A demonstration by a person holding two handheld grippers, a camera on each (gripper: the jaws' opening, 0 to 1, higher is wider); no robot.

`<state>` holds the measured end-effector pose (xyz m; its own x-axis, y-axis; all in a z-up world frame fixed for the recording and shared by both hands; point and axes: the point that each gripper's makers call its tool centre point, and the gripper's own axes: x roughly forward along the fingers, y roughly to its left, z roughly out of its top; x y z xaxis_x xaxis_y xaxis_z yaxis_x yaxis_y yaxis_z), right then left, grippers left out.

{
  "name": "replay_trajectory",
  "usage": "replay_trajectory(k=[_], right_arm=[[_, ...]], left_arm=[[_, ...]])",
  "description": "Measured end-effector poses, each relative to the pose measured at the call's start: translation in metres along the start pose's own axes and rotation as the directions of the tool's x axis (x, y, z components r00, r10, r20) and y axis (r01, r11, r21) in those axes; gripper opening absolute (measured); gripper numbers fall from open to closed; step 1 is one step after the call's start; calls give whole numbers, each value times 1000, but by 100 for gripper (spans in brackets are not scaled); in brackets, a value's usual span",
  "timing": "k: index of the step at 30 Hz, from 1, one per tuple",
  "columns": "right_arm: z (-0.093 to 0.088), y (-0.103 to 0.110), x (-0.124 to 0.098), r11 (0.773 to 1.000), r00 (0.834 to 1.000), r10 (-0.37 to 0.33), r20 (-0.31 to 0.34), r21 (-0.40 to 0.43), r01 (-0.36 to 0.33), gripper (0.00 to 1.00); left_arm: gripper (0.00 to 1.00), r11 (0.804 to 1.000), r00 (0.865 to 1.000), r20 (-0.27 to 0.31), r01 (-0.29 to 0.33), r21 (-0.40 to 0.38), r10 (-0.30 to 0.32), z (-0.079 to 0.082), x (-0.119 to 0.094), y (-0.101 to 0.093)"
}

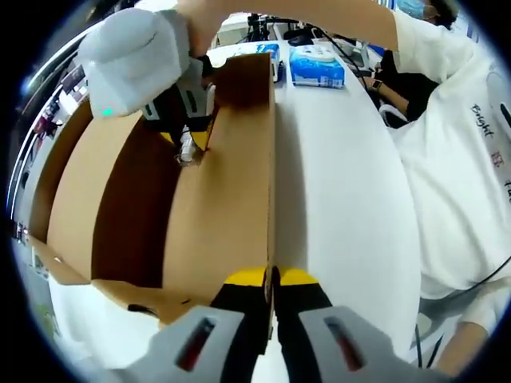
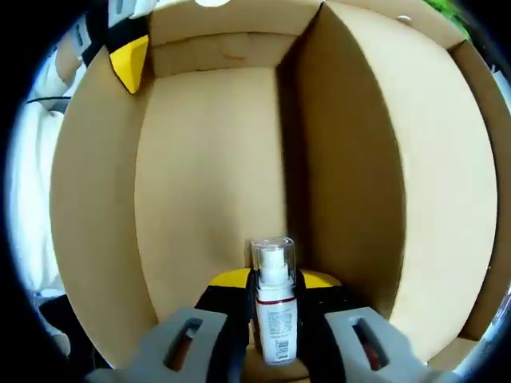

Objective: Operate the shoe box by opening the lid, removing the specified soft item, and placing it in the target area until the item is outside and the box remains undamaged.

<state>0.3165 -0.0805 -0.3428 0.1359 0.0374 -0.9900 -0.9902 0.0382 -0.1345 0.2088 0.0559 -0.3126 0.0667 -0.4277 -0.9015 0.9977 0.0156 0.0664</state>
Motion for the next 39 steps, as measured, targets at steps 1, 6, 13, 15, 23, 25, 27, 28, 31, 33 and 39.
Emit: replay_trajectory(k=[1, 6, 13, 15, 23, 25, 27, 28, 31, 33, 39], right_arm=[[0, 0, 0, 1000, 1000, -1, -3, 0, 1, 20], [1, 5, 0, 995, 999, -48, -16, -92, 46, 20], [4, 3, 0, 984, 991, -86, -106, -164, 68, 19], [4, 4, 0, 980, 987, -102, -125, -184, 78, 19], [15, 14, -13, 994, 987, -37, 158, -100, 53, 18], [18, 17, -23, 988, 965, -46, 257, -133, 83, 19], [18, 14, -33, 986, 940, -95, 327, -103, 135, 19], [18, 14, -38, 984, 929, -119, 351, -80, 156, 19], [18, 17, -52, 979, 890, -156, 428, -49, 196, 19], [22, 18, -65, 976, 846, -189, 498, 3, 216, 19], [30, 15, -98, 964, 704, -262, 660, 205, 167, 19]], left_arm=[[2, 1000, 1000, 1, -1, 0, 1, 0, 0, 0], [2, 1000, 1000, -10, -6, 4, 6, 0, 1, -1], [2, 1000, 1000, -8, -7, 3, 7, 0, 0, 0], [2, 1000, 1000, -7, -9, 4, 9, 0, 0, -1], [2, 1000, 1000, -4, -8, 5, 8, 0, 0, 0], [2, 1000, 1000, -10, 1, -2, -1, 0, 0, 0], [2, 1000, 1000, -13, 3, -4, -3, 0, 0, 0], [2, 1000, 1000, -13, 0, -3, 0, 0, 0, -1], [2, 1000, 1000, -13, -4, -2, 4, 0, 0, -1], [2, 1000, 1000, -13, -4, -3, 4, 0, -1, 0], [2, 1000, 1000, -13, -3, -5, 3, 0, -1, 0]])
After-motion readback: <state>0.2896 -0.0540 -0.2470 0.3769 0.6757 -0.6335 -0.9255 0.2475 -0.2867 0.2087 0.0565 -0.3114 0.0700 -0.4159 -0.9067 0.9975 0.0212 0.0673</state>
